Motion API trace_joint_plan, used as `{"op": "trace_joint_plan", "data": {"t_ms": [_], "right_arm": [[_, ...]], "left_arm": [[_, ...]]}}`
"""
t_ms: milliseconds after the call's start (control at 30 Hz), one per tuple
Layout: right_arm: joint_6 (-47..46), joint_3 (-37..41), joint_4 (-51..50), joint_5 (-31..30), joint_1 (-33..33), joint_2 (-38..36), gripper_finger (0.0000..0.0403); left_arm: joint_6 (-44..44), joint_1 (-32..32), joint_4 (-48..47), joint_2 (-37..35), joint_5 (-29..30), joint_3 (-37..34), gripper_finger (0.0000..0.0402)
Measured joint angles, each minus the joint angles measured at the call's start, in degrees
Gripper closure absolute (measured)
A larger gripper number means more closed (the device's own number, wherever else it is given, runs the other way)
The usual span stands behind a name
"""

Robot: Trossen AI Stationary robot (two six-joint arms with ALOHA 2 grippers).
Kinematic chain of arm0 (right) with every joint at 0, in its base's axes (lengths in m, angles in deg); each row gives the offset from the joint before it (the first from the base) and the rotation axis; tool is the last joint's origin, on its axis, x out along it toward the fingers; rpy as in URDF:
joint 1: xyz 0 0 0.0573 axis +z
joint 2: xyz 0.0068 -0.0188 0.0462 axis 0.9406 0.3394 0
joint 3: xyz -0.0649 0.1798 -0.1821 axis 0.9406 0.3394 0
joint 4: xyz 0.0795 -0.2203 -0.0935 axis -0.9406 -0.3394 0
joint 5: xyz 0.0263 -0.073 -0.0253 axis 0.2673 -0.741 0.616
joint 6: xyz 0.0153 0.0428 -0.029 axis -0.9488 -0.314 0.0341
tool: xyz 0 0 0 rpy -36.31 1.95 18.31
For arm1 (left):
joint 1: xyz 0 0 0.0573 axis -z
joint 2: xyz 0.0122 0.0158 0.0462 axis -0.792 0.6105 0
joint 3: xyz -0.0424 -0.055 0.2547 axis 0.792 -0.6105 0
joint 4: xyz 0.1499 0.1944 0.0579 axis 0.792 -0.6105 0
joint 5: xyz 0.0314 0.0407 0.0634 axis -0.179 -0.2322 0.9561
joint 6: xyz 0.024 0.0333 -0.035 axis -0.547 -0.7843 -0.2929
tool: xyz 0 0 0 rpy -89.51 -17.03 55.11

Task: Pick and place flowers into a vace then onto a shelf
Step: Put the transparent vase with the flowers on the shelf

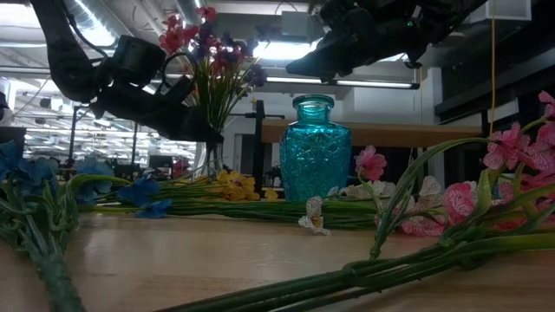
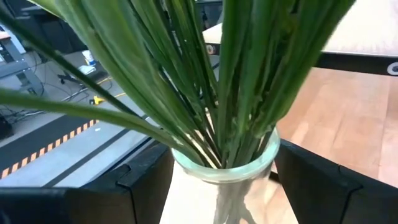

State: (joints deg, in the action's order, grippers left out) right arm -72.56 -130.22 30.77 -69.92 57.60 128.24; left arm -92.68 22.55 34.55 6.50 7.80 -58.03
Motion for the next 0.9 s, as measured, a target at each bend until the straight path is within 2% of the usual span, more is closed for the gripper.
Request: {"op": "trace_joint_plan", "data": {"t_ms": [233,400,533,900], "right_arm": [[-0.01,0.0,0.0,-0.01,0.0,0.0,0.0399],[0.0,0.0,0.0,-0.01,0.0,0.01,0.0399],[0.0,0.0,0.0,0.0,0.0,0.0,0.0399],[-0.09,0.0,0.0,-0.02,0.0,0.0,0.0399]], "left_arm": [[-0.81,0.0,-0.01,0.0,0.45,0.0,0.0147],[-1.02,0.04,0.02,0.0,0.35,0.0,0.0182],[-1.18,0.04,0.04,0.0,-1.98,0.0,0.021],[-0.83,0.04,-0.57,-0.68,-1.53,-0.06,0.021]]}}
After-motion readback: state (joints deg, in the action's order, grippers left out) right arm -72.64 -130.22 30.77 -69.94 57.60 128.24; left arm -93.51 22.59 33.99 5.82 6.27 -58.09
